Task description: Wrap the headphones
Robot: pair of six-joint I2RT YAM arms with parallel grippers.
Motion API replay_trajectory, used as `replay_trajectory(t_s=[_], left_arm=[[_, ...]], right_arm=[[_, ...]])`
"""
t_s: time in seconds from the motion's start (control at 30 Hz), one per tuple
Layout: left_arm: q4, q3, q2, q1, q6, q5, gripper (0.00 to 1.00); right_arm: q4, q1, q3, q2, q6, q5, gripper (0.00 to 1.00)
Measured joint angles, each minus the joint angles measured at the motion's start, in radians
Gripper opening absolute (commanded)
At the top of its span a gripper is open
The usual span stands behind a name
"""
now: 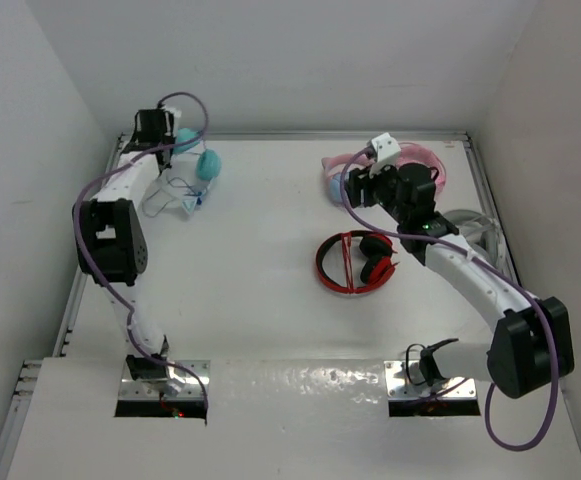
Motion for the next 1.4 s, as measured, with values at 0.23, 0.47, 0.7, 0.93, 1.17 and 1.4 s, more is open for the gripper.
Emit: replay_trajectory(t_s=[0.23, 0.47, 0.7, 0.93, 1.17, 1.4], left_arm=[[0.051, 0.23, -0.064, -0.178, 0.438, 0.179, 0.0], [-0.058, 0.45, -0.077, -0.202, 0.517, 0.357, 0.0], [-0.232, 0.563, -0.077, -0.226, 0.516, 0.518, 0.0], [-0.337, 0.636, -0.077, -0.291, 0.515, 0.597, 0.0], [-0.42, 0.635, -0.078, -0.346, 0.544, 0.628, 0.0], [-0.435, 0.61, -0.085, -0.357, 0.602, 0.657, 0.0]], right_arm=[[0.028, 0.035, 0.161, 0.065, 0.007, -0.078, 0.63], [0.068, 0.05, 0.294, 0.121, 0.101, -0.153, 0.65], [0.114, 0.052, 0.414, 0.176, 0.188, -0.264, 0.7], [0.135, 0.059, 0.583, 0.293, 0.226, -0.312, 0.75], [0.08, 0.082, 0.727, 0.421, 0.082, -0.388, 0.85], [-0.051, 0.111, 0.718, 0.426, -0.274, -0.443, 0.89]])
